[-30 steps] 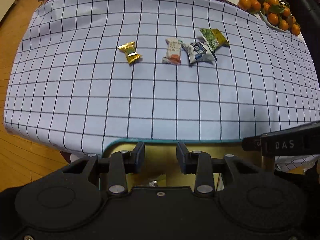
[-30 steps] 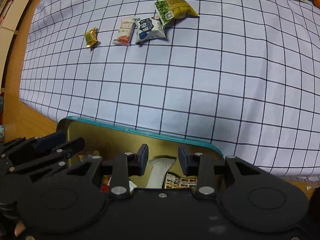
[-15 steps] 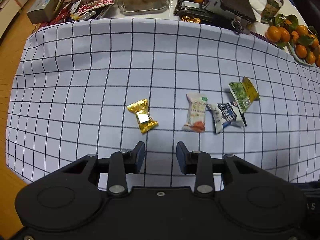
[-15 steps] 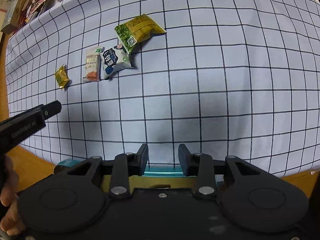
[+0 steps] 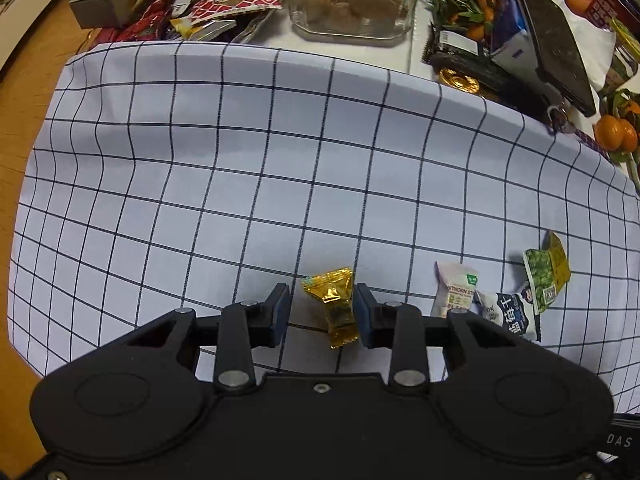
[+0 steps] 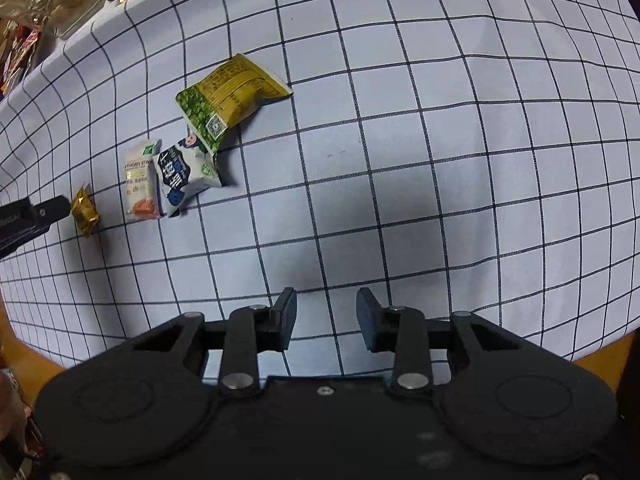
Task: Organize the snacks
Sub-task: 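Grasp the gold foil candy with the left gripper while the right approaches the green-yellow packet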
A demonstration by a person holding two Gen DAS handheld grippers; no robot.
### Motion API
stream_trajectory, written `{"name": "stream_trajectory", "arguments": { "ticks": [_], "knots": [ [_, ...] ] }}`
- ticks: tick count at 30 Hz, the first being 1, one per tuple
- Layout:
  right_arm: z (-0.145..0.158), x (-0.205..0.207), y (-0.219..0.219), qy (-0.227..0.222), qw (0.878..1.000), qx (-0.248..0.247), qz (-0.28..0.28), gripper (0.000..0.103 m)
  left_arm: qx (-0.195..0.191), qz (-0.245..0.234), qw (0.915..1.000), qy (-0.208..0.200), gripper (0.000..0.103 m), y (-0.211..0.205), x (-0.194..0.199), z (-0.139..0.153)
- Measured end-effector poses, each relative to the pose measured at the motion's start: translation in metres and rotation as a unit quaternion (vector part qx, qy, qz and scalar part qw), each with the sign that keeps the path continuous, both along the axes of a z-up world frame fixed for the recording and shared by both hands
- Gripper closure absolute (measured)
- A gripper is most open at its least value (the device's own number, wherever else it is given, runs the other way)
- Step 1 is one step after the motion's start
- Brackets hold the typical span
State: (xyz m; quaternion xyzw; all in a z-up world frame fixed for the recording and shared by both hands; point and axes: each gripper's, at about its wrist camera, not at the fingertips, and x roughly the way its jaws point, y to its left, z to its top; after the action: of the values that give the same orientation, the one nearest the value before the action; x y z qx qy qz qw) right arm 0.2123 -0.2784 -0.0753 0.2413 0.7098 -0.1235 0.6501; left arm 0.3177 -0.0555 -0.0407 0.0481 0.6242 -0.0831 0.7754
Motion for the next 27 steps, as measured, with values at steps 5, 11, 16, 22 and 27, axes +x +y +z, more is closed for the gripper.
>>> {"name": "stream_trajectory", "arguments": {
  "ticks": [5, 11, 16, 22, 27],
  "knots": [
    [0.004, 0.011, -0.007, -0.029, 0.998, -0.059, -0.024, 0.068, -0.006, 0.019, 0.9998, 0.006, 0.06, 0.009, 0.005, -0.001],
    [0.023, 0.04, -0.009, -0.071, 0.992, -0.092, -0.038, 0.068, -0.011, 0.003, 0.9997, 0.023, 0.06, 0.006, 0.005, -0.009],
    [0.031, 0.069, -0.003, -0.11, 0.99, -0.082, -0.041, 0.068, -0.005, 0.007, 0.9992, 0.038, 0.06, 0.004, 0.006, -0.017],
    [0.019, 0.084, -0.001, -0.127, 0.987, -0.091, -0.044, 0.067, 0.01, 0.002, 0.9991, 0.042, 0.06, -0.002, 0.007, -0.025],
    [0.001, 0.088, -0.005, -0.123, 0.988, -0.076, -0.062, 0.067, 0.016, 0.0, 0.9985, 0.052, 0.06, -0.005, 0.008, -0.034]
  ]
}}
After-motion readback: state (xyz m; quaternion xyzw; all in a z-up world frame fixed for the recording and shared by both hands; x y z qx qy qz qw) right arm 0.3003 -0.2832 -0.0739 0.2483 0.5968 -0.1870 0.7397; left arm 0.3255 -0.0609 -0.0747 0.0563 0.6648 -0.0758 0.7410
